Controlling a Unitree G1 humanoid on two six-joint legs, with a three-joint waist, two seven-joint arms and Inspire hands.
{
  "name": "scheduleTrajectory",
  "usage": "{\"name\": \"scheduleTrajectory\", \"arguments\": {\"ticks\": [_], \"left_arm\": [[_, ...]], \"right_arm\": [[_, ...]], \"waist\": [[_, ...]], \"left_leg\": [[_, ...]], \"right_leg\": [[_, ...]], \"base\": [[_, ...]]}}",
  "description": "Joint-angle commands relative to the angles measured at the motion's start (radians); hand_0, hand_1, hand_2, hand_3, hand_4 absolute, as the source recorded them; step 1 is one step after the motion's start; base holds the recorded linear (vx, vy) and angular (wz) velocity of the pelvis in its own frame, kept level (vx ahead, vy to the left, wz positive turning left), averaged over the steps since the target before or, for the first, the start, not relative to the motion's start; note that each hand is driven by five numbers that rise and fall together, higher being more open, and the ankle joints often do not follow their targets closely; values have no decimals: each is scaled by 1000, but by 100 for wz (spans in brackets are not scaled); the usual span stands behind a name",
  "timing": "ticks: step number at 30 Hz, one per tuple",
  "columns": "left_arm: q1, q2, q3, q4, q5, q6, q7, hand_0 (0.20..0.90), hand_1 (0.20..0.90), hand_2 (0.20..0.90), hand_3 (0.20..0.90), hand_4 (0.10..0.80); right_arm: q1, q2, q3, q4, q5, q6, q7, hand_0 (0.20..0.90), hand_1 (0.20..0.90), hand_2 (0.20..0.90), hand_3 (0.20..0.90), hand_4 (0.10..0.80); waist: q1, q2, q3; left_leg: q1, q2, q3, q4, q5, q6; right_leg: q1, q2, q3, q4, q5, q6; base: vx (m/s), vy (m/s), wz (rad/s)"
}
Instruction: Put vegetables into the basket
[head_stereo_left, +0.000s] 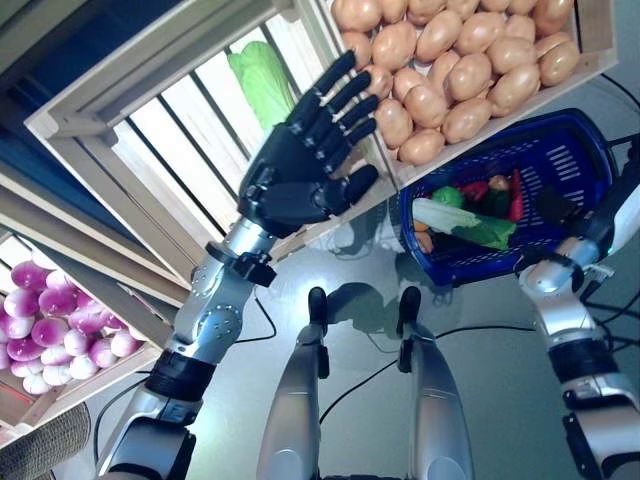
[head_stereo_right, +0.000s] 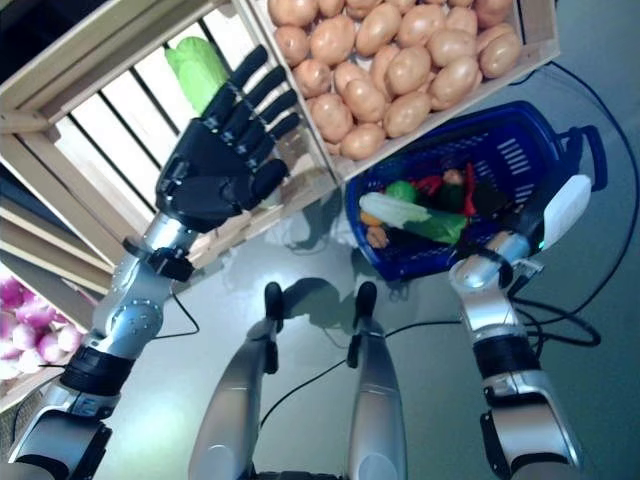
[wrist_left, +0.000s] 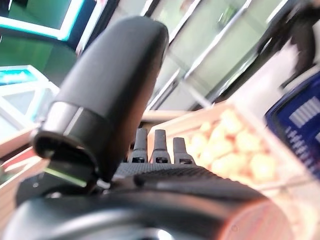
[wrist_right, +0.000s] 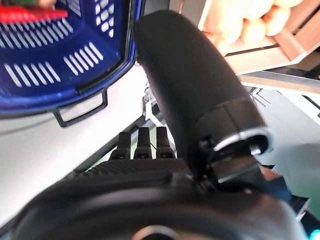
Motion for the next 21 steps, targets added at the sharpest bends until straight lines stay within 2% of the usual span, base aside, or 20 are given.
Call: {"name": "scheduleTrajectory", "arguments": {"ticks": [1, 2, 4, 7, 9, 12, 14, 18, 21], "left_arm": [[2, -32, 99, -180, 82, -192, 120, 900, 900, 900, 900, 800], [11, -36, 104, -182, 114, -197, 148, 900, 900, 900, 900, 800], [34, -19, 128, -170, 302, -215, 274, 900, 900, 900, 900, 800], [58, 36, 151, -147, 461, -176, 392, 900, 900, 900, 900, 800], [60, 78, 164, -135, 495, -155, 436, 900, 900, 900, 900, 800], [60, 121, 188, -93, 471, -137, 486, 900, 900, 900, 900, 800], [59, 126, 195, -79, 483, -140, 507, 900, 900, 900, 900, 800], [64, 123, 218, -32, 591, -87, 694, 900, 900, 900, 900, 800], [72, 126, 239, -21, 634, -62, 753, 900, 900, 900, 900, 800]], "right_arm": [[57, -2, -102, -156, -71, -133, 8, 900, 900, 900, 900, 800], [74, 6, -104, -168, -71, -141, 10, 900, 900, 900, 900, 800], [121, 18, -114, -209, -63, -160, 27, 900, 900, 900, 900, 800], [165, 18, -127, -272, -43, -161, 57, 900, 900, 900, 900, 800], [178, 6, -128, -301, -35, -163, 72, 900, 900, 900, 900, 800], [195, 0, -115, -301, -29, -188, 79, 900, 900, 900, 900, 800], [194, -2, -113, -297, -31, -198, 81, 900, 900, 900, 900, 800], [201, -2, -101, -283, -21, -218, 90, 900, 900, 900, 900, 800], [209, -2, -104, -290, -18, -227, 105, 900, 900, 900, 900, 800]], "waist": [[-13, -3, -1], [-13, -4, -1], [-14, -6, -1], [-18, -5, -1], [-21, -4, -1], [-25, -2, -1], [-26, 0, -1], [-23, 2, -1], [-20, 2, -1]], "left_leg": [[33, -29, -20, -49, 15, -26], [35, -29, -19, -46, 13, -26], [31, -33, -20, -22, -1, -24], [15, -37, -23, 17, -20, -22], [-7, -37, -22, 34, -15, -21], [-18, -32, -15, 71, -34, -23], [-27, -30, -9, 75, -30, -23], [-42, -27, 1, 94, -38, -23], [-47, -28, 0, 75, -18, -21]], "right_leg": [[121, 49, -56, -59, -19, -16], [125, 48, -58, -58, -21, -17], [124, 48, -62, -43, -32, -22], [112, 46, -58, -15, -51, -26], [94, 45, -54, -7, -46, -29], [91, 39, -51, 16, -66, -32], [85, 37, -51, 17, -64, -34], [71, 32, -49, 43, -83, -38], [65, 33, -50, 33, -74, -39]], "base": [[71, 10, -5], [50, 10, -2], [42, 9, 0], [38, 38, -1], [-15, 57, 2], [6, 65, -1], [-3, 51, -2], [7, 50, -3], [7, 11, -1]]}}
